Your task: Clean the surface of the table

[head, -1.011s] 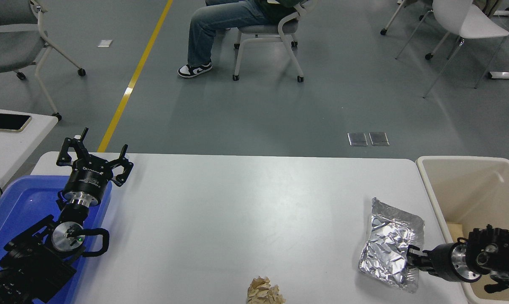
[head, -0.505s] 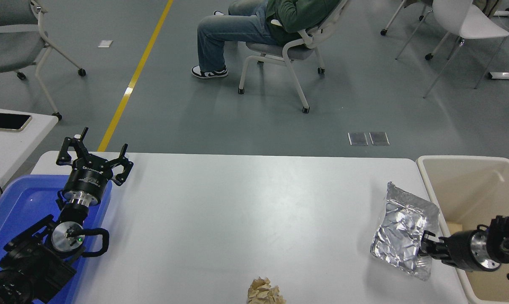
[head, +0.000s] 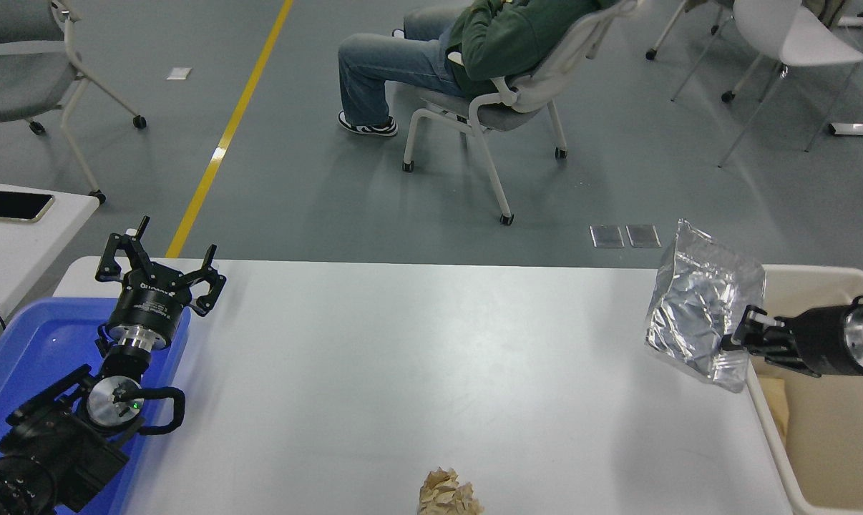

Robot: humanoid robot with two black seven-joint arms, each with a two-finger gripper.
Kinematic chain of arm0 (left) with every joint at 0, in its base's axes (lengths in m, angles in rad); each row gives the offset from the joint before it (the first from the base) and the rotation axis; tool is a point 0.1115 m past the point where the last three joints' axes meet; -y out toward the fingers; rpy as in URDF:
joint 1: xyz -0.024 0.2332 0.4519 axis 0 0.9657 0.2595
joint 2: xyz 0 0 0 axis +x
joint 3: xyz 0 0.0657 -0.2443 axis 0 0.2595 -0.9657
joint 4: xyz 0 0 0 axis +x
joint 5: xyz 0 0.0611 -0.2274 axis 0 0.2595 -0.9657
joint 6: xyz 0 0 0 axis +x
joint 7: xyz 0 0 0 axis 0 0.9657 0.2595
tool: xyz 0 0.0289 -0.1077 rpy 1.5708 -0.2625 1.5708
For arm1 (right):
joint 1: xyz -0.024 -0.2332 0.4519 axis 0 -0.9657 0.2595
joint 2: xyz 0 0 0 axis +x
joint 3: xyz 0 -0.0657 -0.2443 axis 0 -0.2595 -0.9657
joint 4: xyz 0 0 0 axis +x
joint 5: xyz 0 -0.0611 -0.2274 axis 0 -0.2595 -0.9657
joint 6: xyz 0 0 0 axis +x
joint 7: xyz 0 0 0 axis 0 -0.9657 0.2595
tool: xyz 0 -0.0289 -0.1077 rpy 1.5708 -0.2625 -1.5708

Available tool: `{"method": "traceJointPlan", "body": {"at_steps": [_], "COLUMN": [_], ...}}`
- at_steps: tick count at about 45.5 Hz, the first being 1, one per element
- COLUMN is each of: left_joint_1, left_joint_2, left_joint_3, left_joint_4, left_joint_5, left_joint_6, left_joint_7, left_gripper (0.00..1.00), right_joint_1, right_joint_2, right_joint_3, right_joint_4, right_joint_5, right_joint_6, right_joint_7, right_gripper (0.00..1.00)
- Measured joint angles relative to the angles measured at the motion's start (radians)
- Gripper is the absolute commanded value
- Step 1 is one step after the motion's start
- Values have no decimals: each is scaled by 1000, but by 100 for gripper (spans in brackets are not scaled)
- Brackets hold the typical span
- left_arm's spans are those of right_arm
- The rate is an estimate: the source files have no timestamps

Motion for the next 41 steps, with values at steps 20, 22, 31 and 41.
{"method": "traceJointPlan", "body": {"at_steps": [20, 22, 31, 41], "left_joint_1": [0, 0, 0, 0], "left_joint_2": [0, 0, 0, 0], "left_joint_3": [0, 0, 0, 0], "left_joint_4": [0, 0, 0, 0], "left_joint_5": [0, 0, 0, 0], "left_joint_6": [0, 0, 0, 0], "left_joint_7": [0, 0, 0, 0], "left_gripper": [100, 100, 100, 100], "right_joint_1": [148, 154, 172, 179], "right_joint_2": [-105, -110, -121, -127], "right_joint_3": [2, 2, 1, -2], "right_joint_4": [25, 26, 28, 28], "right_joint_5": [-10, -11, -13, -15], "right_joint_6": [139, 145, 161, 167], "right_joint_7": [-5, -5, -6, -6], "right_gripper": [0, 0, 0, 0]}}
